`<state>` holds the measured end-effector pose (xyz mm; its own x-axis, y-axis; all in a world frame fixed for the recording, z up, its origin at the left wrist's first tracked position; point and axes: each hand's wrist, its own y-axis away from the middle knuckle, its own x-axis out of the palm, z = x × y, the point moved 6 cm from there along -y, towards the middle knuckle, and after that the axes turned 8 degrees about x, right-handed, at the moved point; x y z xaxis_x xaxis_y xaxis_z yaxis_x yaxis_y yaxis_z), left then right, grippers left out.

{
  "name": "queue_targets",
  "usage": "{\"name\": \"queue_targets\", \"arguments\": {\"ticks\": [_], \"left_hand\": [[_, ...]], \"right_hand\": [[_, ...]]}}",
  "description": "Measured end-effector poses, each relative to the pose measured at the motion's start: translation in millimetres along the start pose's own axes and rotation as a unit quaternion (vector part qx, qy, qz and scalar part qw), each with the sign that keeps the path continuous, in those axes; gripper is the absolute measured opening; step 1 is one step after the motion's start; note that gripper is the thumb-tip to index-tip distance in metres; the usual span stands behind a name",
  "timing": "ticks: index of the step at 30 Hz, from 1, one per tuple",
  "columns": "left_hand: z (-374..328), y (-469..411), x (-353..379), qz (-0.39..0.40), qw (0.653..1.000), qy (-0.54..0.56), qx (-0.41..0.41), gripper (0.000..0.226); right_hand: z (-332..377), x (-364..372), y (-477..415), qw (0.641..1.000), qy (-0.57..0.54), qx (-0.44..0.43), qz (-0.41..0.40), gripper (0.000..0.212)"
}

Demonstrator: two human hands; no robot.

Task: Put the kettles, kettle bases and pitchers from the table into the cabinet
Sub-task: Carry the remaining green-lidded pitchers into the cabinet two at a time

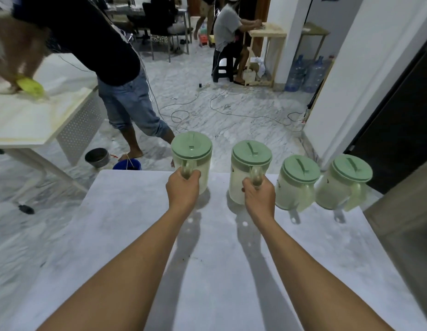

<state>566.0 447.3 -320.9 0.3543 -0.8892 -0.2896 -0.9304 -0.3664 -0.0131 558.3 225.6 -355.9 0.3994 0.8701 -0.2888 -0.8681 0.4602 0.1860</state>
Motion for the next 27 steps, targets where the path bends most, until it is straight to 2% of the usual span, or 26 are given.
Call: {"name": "queue_targets", "arguments": {"ticks": [5,13,23,27], "left_hand": [[-36.3,4.4,-26.6,0.01,0.999,0.029,0.03,0.019],[-95.0,22.6,-66.9,0.106,0.99,0.053,0.08,0.019],[-187.6,72.6,-86.1,0.224,0.955,0.096,0.171,0.028],[-222.8,118.2,-82.1,0.267,0.936,0.127,0.189,0.029]], "right_hand": [[35.6,-16.6,31.0,0.999,-0.006,-0.021,-0.03,0.016],[96.9,-51.2,104.2,0.991,-0.045,-0.045,-0.12,0.019],[161.4,-133.8,208.9,0.963,-0.056,-0.063,-0.255,0.014],[177.0,-181.1,261.5,0.945,-0.059,-0.08,-0.31,0.025]]}}
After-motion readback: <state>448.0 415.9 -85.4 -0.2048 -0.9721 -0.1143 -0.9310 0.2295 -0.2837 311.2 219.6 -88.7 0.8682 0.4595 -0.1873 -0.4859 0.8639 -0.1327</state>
